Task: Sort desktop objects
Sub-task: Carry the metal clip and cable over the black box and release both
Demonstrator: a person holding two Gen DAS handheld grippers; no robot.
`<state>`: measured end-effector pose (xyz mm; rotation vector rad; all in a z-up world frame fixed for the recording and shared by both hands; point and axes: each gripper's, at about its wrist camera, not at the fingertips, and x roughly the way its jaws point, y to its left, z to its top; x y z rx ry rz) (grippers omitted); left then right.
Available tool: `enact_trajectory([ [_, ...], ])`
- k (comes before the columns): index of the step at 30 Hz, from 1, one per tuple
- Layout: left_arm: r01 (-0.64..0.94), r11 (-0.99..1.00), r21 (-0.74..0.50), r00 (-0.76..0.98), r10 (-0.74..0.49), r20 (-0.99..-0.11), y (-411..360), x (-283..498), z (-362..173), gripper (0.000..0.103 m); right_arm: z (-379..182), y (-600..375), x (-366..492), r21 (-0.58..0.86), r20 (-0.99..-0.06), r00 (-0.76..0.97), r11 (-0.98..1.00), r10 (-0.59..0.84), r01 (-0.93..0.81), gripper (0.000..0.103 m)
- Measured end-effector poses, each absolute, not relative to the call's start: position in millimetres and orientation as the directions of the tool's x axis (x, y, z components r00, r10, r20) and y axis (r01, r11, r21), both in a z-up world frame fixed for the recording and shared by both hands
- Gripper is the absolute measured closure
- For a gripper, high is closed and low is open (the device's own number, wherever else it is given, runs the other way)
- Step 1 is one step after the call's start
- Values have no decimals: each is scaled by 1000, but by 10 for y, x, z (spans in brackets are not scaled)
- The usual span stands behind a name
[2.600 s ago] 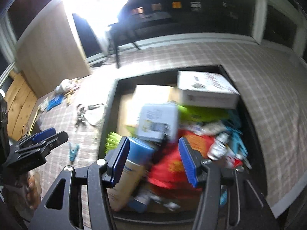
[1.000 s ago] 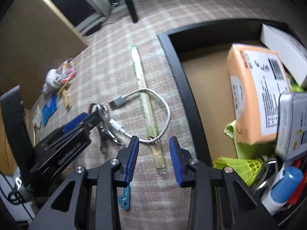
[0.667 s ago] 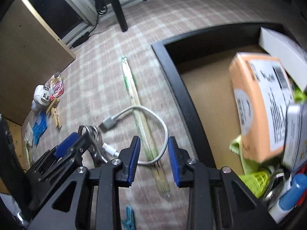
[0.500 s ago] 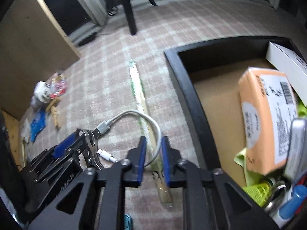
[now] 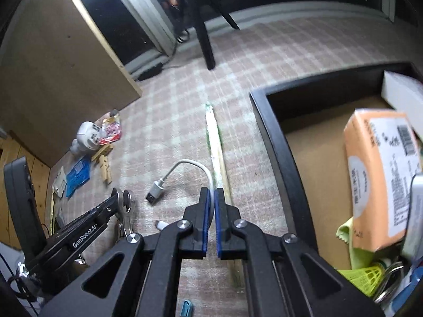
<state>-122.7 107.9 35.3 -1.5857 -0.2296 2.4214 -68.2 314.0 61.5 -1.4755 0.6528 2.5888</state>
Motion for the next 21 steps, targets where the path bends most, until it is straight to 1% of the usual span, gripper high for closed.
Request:
enact_trajectory([
  [6, -146, -947, -285, -401, 320, -858, 1233, -1160, 575, 97, 843, 3210, -594, 291, -810, -579, -923, -98, -251, 99],
  [10, -200, -929, -310, -404, 367, -838, 1498, -1115, 744, 97, 1018, 3332, -546, 280, -788, -612, -927, -73, -250, 99],
  [21, -365, -851, -378, -337, 500, -798, 2379, -962, 1095, 97, 1538, 3978, -217, 246, -717, -696, -914, 52, -322, 99],
])
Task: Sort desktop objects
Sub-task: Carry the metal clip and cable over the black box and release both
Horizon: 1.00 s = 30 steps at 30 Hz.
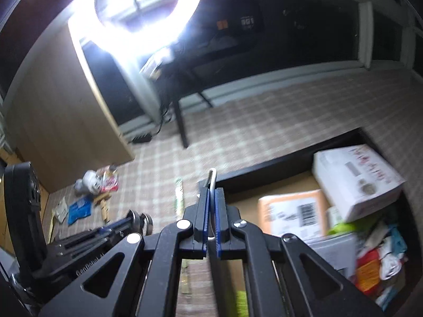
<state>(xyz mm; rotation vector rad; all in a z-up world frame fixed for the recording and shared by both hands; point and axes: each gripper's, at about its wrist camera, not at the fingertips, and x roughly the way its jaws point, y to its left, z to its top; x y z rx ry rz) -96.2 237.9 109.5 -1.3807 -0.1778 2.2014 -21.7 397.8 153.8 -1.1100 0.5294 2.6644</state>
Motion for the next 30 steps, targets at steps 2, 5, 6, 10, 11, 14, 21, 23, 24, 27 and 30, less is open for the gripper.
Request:
enact_trajectory([
  [2, -389, -838, -383, -323, 513, -795, 2532, -929, 1126, 97, 1586, 4087, -158, 239, -710, -700, -910, 76, -340, 99],
  [5, -415, -821, -393, -299, 530, -793, 2719, -902, 1148, 98, 1622, 4251, -72, 234, -708, -699, -900, 102, -368, 99],
  [6, -421, -817, -394, -293, 534, -793, 2762, -902, 1149, 97, 1627, 4299, -45, 233, -707, -698, -896, 111, -378, 99],
  [10, -443, -805, -395, -275, 541, -795, 2954, -892, 1161, 97, 1647, 4454, 66, 229, -706, -694, -883, 139, -410, 99],
  [11, -447, -804, -393, -273, 541, -796, 2994, -885, 1168, 97, 1646, 4484, 84, 228, -707, -693, -880, 144, -416, 99],
  [14, -471, -795, -383, -267, 542, -797, 3143, -863, 1177, 97, 1643, 4595, 145, 227, -710, -686, -871, 159, -437, 99],
  [21, -511, -801, -311, -301, 506, -808, 3365, -726, 1213, 44, 1552, 4746, 210, 238, -750, -646, -852, 143, -466, 70],
  [23, -513, -801, -307, -299, 503, -811, 3326, -724, 1216, 44, 1551, 4747, 240, 241, -744, -652, -852, 146, -466, 67],
  [24, -506, -808, -303, -306, 497, -812, 3290, -738, 1229, 44, 1553, 4737, 242, 240, -745, -652, -855, 142, -460, 67],
  [27, -475, -825, -306, -323, 487, -812, 3042, -813, 1253, 45, 1572, 4693, 237, 264, -741, -662, -861, 108, -435, 67],
  [30, -448, -842, -300, -339, 471, -814, 2742, -867, 1307, 45, 1604, 4598, 208, 275, -734, -674, -875, 77, -399, 67],
])
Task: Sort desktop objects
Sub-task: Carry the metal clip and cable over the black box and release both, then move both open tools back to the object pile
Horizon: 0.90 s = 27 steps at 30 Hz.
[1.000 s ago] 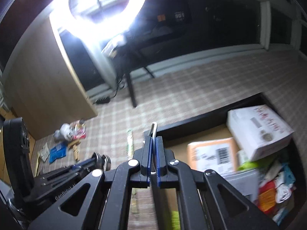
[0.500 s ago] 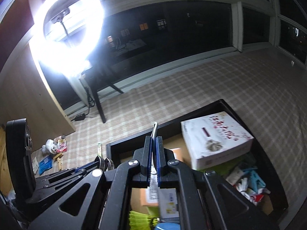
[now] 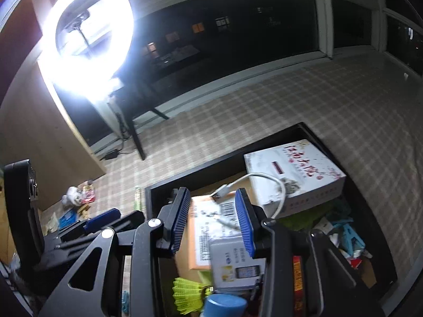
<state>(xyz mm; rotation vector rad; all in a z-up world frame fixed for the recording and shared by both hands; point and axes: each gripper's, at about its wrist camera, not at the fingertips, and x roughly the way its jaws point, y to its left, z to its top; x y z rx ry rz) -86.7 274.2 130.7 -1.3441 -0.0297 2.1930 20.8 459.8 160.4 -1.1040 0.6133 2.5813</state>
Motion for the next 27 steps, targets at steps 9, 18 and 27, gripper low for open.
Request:
enact_trajectory([
  [9, -341, -913, -225, -434, 366, -823, 1728, -763, 1433, 45, 1607, 4194, 97, 309, -739, -671, -914, -57, -263, 68],
  [18, -295, -932, -211, -412, 323, -852, 1342, -296, 1239, 45, 1515, 3711, -5, 331, -762, -619, -936, -189, -121, 67],
  [27, -321, -935, -152, -360, 269, -893, 1609, 202, 636, 45, 1019, 3199, -254, 299, -834, -501, -952, -230, -60, 67],
])
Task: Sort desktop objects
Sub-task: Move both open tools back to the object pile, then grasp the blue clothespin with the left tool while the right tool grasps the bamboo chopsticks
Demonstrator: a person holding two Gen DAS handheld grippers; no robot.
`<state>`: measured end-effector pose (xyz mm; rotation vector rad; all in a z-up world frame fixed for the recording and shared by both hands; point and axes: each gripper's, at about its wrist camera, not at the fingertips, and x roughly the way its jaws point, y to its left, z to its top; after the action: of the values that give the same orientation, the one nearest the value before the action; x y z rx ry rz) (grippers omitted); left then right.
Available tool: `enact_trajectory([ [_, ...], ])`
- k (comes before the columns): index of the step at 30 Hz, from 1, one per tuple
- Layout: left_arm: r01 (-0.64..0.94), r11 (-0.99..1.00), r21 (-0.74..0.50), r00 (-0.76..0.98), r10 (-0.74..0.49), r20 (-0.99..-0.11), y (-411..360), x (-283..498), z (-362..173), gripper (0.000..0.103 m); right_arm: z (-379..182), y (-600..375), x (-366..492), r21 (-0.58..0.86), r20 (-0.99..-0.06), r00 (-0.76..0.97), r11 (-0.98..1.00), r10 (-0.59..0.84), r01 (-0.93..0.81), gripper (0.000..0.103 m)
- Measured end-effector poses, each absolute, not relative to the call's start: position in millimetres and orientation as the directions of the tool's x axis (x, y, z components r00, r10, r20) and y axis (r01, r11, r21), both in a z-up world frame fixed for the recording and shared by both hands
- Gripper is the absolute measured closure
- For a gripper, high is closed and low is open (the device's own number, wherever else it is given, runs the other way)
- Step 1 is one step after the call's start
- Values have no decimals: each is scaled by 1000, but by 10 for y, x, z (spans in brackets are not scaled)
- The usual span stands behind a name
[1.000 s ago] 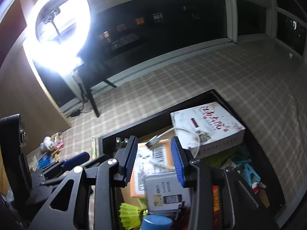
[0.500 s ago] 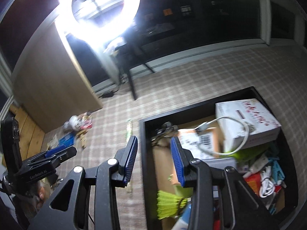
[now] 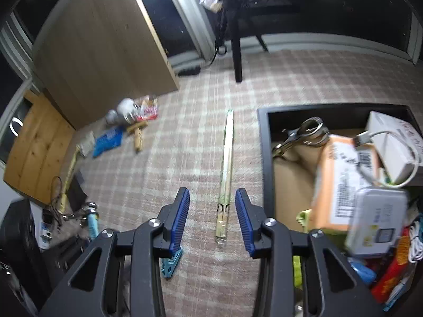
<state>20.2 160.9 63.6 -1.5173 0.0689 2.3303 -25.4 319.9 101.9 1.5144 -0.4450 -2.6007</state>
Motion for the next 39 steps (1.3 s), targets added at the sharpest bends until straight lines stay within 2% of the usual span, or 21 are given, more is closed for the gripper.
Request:
enact_trajectory([
  [7, -301, -947, -108, -369, 220, -903, 1651, 181, 392, 47, 754, 2962, -442, 240, -868, -457, -970, -193, -47, 67],
  [11, -308, -946, -105, -362, 218, -907, 1662, 158, 322, 56, 657, 2908, -521, 223, -878, -446, -973, -175, -59, 67],
  [17, -327, -940, -100, -367, 224, -903, 1725, 168, 259, 59, 523, 2882, -648, 181, -892, -434, -980, -129, -79, 67],
  [19, -330, -941, -76, -382, 207, -901, 1749, 174, 256, 62, 488, 2888, -690, 175, -895, -429, -981, -122, -87, 67],
  [27, -299, -954, -28, -425, 160, -891, 1658, 156, 249, 91, 397, 2807, -796, 115, -906, -417, -990, -70, -84, 69],
  [30, -280, -960, -20, -434, 145, -889, 1581, 154, 251, 91, 340, 2753, -839, 78, -914, -404, -994, -41, -75, 69],
  [35, -232, -972, -30, -438, 132, -889, 1428, 116, 256, 92, 339, 2696, -809, 27, -909, -417, -998, -3, -51, 80],
  [37, -213, -976, -45, -435, 136, -890, 1363, 66, 242, 92, 347, 2706, -783, 47, -911, -412, -998, -25, -44, 87],
  [39, -190, -980, -66, -429, 143, -892, 1289, 42, 241, 92, 322, 2739, -729, 95, -913, -402, -995, -70, -43, 90],
])
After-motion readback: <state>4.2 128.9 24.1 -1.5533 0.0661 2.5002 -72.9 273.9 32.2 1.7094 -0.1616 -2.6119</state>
